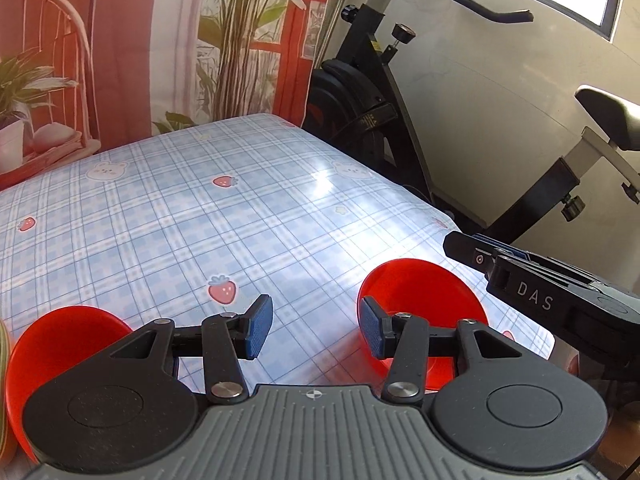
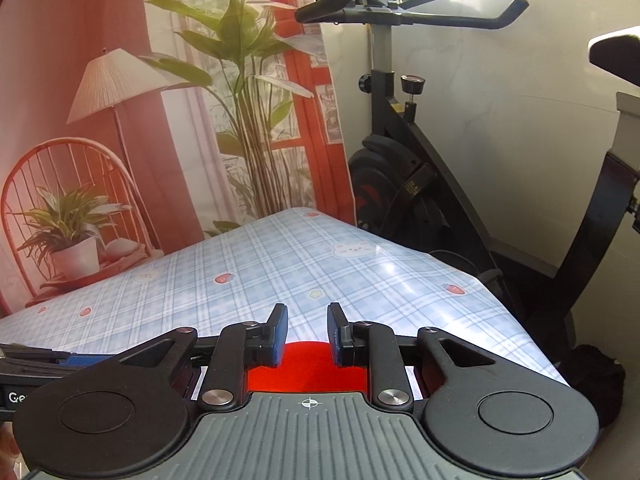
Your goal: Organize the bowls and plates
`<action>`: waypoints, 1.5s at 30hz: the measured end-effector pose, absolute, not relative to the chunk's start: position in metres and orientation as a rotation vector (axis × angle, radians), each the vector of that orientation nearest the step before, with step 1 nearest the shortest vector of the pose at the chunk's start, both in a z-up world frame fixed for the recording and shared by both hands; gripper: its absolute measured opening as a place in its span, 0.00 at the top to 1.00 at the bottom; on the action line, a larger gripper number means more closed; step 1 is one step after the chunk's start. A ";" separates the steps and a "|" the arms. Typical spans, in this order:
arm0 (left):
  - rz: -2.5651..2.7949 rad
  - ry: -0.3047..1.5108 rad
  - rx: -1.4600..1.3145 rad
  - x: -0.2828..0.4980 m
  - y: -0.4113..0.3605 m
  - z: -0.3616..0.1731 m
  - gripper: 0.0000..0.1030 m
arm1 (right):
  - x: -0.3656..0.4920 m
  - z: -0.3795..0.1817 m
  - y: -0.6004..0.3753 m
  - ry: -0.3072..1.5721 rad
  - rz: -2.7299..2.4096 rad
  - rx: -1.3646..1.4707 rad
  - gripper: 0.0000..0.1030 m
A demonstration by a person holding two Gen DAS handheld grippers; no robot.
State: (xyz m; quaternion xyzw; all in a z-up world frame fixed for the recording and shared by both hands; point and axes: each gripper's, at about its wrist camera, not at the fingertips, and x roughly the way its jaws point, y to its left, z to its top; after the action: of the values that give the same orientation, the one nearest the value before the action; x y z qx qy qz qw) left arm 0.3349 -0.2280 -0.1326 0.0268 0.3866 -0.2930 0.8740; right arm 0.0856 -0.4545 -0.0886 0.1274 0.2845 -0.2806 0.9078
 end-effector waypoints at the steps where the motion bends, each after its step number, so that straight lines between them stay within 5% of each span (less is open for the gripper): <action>1: -0.621 0.815 0.056 0.336 -0.233 -0.136 0.51 | 0.082 -0.091 -0.459 0.594 -0.595 0.267 0.80; 15: -0.660 0.932 0.021 0.335 -0.254 -0.178 0.54 | 0.057 -0.127 -0.475 0.678 -0.620 0.414 0.79; 20: -0.705 0.969 -0.045 0.335 -0.252 -0.183 0.77 | 0.047 -0.126 -0.474 0.662 -0.623 0.418 0.84; 23: -0.712 0.950 -0.033 0.330 -0.252 -0.179 0.80 | 0.046 -0.129 -0.473 0.682 -0.603 0.436 0.92; 45: -0.544 0.887 -0.058 0.309 -0.186 -0.133 0.80 | 0.086 -0.097 -0.428 0.688 -0.431 0.401 0.95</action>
State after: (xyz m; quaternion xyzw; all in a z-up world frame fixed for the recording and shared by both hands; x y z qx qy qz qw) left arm 0.3090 -0.1858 -0.1328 -0.0277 0.4239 -0.2600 0.8672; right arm 0.0864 -0.4277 -0.0969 0.1935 0.3322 -0.2085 0.8993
